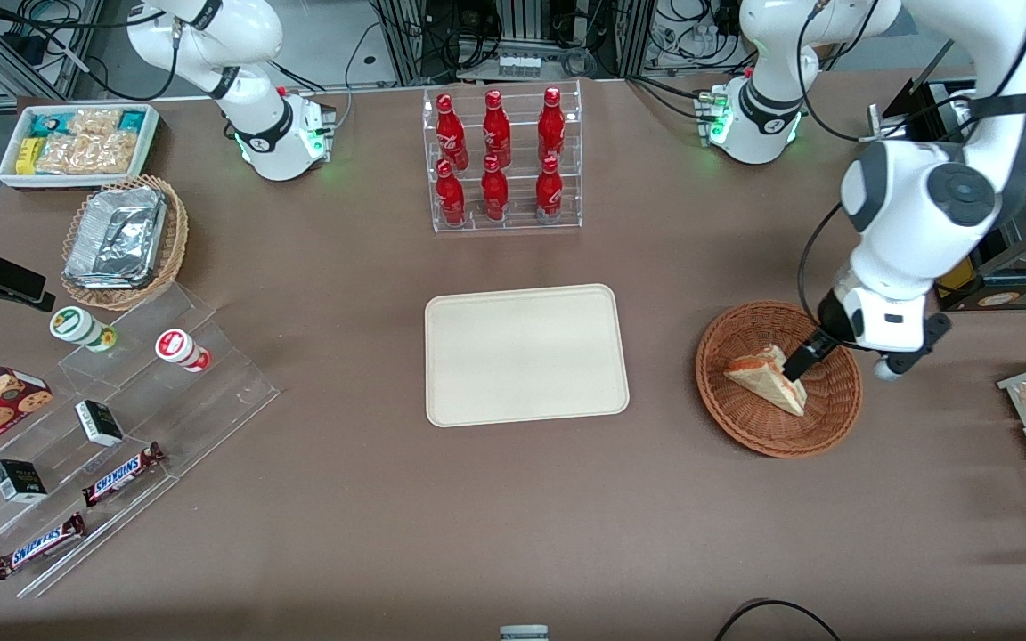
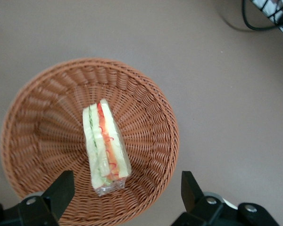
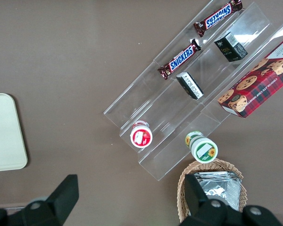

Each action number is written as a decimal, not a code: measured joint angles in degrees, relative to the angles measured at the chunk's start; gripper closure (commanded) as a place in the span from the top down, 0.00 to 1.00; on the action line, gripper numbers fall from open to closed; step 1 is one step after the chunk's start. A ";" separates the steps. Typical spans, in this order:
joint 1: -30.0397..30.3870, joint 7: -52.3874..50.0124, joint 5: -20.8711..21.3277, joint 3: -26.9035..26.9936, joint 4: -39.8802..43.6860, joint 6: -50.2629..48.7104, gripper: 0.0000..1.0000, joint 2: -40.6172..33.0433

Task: Place sandwich from basket to tray
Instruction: 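Lower the left gripper onto the wrapped sandwich in the wicker basket and close it, then lift the gripped sandwich up out of the basket with the left gripper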

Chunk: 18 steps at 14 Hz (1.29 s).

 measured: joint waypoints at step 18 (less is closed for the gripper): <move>-0.14 -11.46 0.06 0.04 -7.52 20.92 0.00 11.62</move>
